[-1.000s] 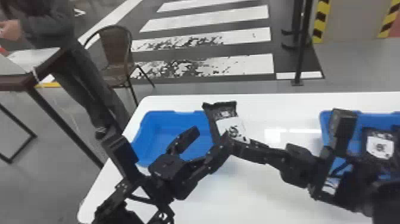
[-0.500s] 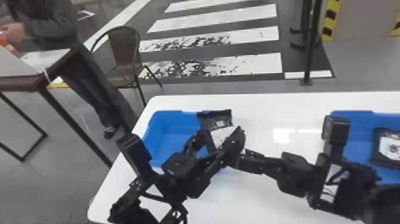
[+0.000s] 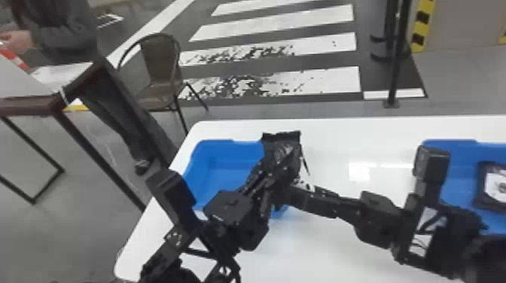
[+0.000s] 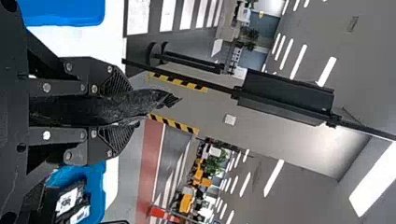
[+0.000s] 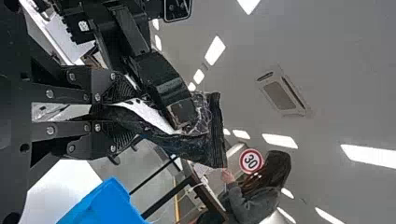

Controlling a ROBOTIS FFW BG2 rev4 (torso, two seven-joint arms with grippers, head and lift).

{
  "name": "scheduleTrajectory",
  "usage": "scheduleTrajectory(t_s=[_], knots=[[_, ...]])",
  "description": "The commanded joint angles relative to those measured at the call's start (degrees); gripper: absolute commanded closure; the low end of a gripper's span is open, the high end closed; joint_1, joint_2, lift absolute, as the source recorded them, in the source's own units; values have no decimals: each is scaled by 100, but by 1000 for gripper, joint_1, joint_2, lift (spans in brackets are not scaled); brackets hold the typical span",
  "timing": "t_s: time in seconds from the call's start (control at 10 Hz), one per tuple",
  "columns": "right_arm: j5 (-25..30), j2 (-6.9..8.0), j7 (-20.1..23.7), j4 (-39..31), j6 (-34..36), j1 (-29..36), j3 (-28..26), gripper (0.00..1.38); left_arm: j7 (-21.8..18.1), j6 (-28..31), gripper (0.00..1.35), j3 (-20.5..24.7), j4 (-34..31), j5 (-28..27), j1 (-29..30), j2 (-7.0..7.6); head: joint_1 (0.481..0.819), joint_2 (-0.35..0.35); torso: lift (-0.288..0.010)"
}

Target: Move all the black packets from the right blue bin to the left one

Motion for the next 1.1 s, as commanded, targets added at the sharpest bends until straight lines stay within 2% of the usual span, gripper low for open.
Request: scheduleTrajectory(t_s=[0.0, 0.2, 0.3, 0.4, 0.5, 0.7, 0.9, 1.0], knots=[[-158, 2, -73, 49, -16, 2, -1, 976, 31, -187, 1223, -48, -26, 16, 70, 20, 695, 329, -140], [-421, 2, -222, 162, -86, 86, -150, 245, 216, -581, 1223, -48, -110, -7, 210, 20, 695, 325, -140], [-306, 2, -380, 7, -100, 269, -492, 50, 295, -694, 1223, 100, -96, -109, 224, -16, 695, 324, -140], [162, 11, -723, -569, -86, 719, -1018, 108, 523, -919, 1223, 226, 129, -681, 168, -59, 695, 316, -140], [413, 38, -925, -977, -16, 1042, -1384, 159, 647, -1073, 1223, 295, 635, -1263, -85, -68, 695, 312, -140], [551, 46, -996, -1118, -2, 1141, -1543, 180, 743, -1087, 1223, 272, 1507, -2315, -732, -42, 695, 303, -140], [779, 55, -1145, -1455, -2, 1281, -1681, 180, 866, -1551, 1223, 112, 2548, -3046, -1449, 2, 695, 301, -140], [813, 46, -1145, -1526, 26, 1295, -1738, 177, 945, -1678, 1125, 78, 2914, -3160, -1716, 28, 695, 297, -140]])
